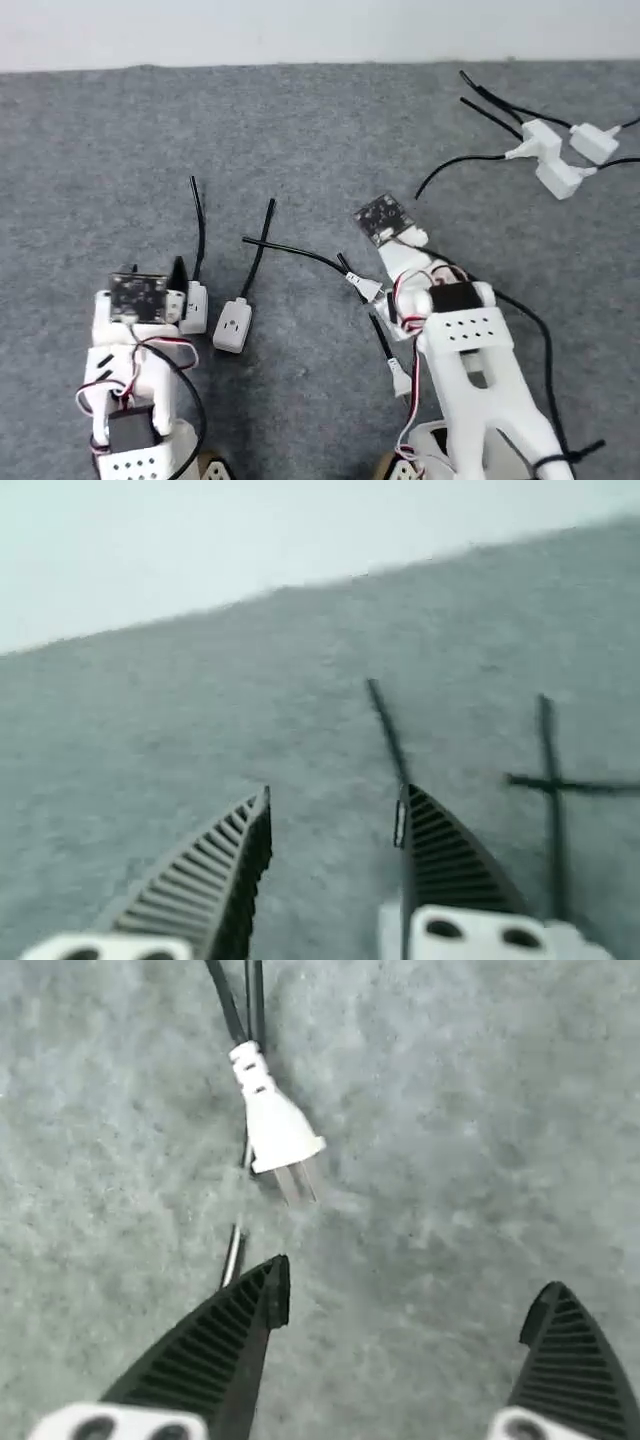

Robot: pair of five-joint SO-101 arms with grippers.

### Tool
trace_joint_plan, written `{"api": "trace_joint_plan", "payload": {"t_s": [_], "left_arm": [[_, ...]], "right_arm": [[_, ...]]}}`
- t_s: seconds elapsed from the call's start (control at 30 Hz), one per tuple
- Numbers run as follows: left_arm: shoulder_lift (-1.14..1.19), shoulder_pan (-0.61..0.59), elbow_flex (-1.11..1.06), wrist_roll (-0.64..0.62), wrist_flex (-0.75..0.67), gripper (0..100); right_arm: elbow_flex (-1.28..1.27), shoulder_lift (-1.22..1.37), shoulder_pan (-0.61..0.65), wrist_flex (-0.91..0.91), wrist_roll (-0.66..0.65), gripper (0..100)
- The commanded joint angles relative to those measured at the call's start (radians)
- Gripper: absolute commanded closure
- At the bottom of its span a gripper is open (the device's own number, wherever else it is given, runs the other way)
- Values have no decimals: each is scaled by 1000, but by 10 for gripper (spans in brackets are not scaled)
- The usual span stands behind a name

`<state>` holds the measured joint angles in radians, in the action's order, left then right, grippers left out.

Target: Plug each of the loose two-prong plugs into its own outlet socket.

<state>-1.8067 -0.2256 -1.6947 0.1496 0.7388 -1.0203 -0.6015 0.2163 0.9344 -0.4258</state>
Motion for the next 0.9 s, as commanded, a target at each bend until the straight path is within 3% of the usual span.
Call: {"api": "trace_joint_plan", "payload": {"t_s": [0.0,0.2,0.87], "left_arm": [[-12,63,12,101,29,805],[-12,63,12,115,41,805],[-12,68,15,114,78,805]], "right_arm": [[-44,2,27,-87,9,653],[-84,4,88,-131,9,653],[-92,4,93,-151,66,653]]}}
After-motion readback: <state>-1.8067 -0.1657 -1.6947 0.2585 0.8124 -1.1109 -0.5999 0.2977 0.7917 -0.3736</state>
